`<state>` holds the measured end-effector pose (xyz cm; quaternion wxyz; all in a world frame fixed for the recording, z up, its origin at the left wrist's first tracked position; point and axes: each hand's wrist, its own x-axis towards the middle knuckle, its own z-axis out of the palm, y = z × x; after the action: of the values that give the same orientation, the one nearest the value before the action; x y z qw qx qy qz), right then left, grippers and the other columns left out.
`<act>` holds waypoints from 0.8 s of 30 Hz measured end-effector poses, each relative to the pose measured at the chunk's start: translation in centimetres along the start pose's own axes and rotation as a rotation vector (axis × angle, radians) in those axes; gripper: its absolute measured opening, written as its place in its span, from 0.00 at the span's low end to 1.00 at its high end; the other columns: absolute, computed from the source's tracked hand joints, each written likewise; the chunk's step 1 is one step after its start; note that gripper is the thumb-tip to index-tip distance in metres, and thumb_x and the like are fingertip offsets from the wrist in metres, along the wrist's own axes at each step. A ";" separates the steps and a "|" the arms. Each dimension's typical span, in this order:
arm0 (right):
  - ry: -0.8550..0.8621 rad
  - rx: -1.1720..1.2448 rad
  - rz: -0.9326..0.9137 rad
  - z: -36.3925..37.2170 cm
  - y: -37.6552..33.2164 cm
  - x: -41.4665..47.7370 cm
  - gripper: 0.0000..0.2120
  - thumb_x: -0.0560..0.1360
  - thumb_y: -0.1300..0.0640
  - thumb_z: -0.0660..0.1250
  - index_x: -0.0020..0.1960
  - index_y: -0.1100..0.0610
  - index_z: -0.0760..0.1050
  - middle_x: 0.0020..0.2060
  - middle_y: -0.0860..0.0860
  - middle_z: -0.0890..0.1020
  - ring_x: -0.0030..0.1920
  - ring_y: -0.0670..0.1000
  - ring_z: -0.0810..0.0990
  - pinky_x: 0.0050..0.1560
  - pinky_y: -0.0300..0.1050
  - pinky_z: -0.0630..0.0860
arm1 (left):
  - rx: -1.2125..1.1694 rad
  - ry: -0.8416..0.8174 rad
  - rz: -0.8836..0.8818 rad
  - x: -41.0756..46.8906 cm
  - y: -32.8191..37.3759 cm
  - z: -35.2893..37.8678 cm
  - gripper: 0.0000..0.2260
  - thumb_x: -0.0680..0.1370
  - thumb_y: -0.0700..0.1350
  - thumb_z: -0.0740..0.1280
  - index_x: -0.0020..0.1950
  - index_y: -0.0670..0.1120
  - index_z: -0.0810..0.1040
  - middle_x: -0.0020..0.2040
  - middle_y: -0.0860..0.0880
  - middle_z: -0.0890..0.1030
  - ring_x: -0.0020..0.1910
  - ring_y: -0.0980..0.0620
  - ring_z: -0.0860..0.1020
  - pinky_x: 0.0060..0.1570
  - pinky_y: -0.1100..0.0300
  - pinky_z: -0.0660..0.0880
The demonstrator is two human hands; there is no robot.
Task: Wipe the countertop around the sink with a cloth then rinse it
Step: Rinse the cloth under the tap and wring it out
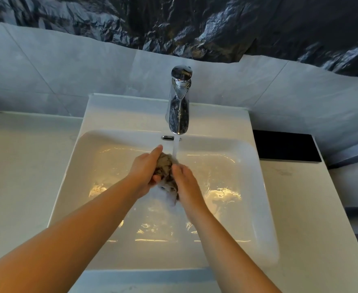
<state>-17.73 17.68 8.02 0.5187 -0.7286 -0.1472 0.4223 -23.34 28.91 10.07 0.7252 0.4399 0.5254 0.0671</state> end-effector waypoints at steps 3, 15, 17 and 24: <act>0.067 0.128 0.043 0.5 0.4 -0.1 0.20 0.78 0.39 0.56 0.58 0.51 0.76 0.50 0.52 0.83 0.50 0.50 0.82 0.50 0.44 0.80 | 0.125 0.039 0.165 -0.5 0.2 0.2 0.18 0.73 0.58 0.69 0.51 0.44 0.78 0.40 0.46 0.80 0.30 0.52 0.74 0.28 0.61 0.71; 0.569 -0.132 -0.333 2.0 -4.1 0.0 0.14 0.77 0.45 0.62 0.42 0.56 0.74 0.45 0.49 0.75 0.40 0.44 0.76 0.36 0.30 0.71 | 0.058 0.158 0.158 -0.6 -0.4 1.6 0.18 0.79 0.56 0.59 0.40 0.44 0.77 0.35 0.45 0.79 0.35 0.48 0.78 0.36 0.55 0.76; 0.536 -0.150 -0.301 2.4 -4.2 0.1 0.13 0.78 0.45 0.60 0.42 0.53 0.73 0.43 0.49 0.76 0.39 0.45 0.76 0.36 0.31 0.70 | 0.089 0.234 0.227 -0.7 -0.3 2.1 0.20 0.80 0.56 0.57 0.43 0.41 0.77 0.35 0.43 0.79 0.35 0.48 0.77 0.37 0.54 0.76; 0.422 -0.101 -0.143 2.0 -4.0 2.3 0.14 0.79 0.51 0.58 0.40 0.55 0.75 0.35 0.49 0.79 0.35 0.46 0.76 0.35 0.39 0.70 | 0.160 0.157 0.286 -1.7 -1.0 3.0 0.17 0.81 0.47 0.53 0.46 0.40 0.78 0.37 0.38 0.79 0.36 0.45 0.77 0.35 0.53 0.76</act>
<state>-17.01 22.16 10.28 0.5295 -0.8136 -0.1074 0.2147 -21.98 25.60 10.74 0.6277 0.5598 0.5162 0.1617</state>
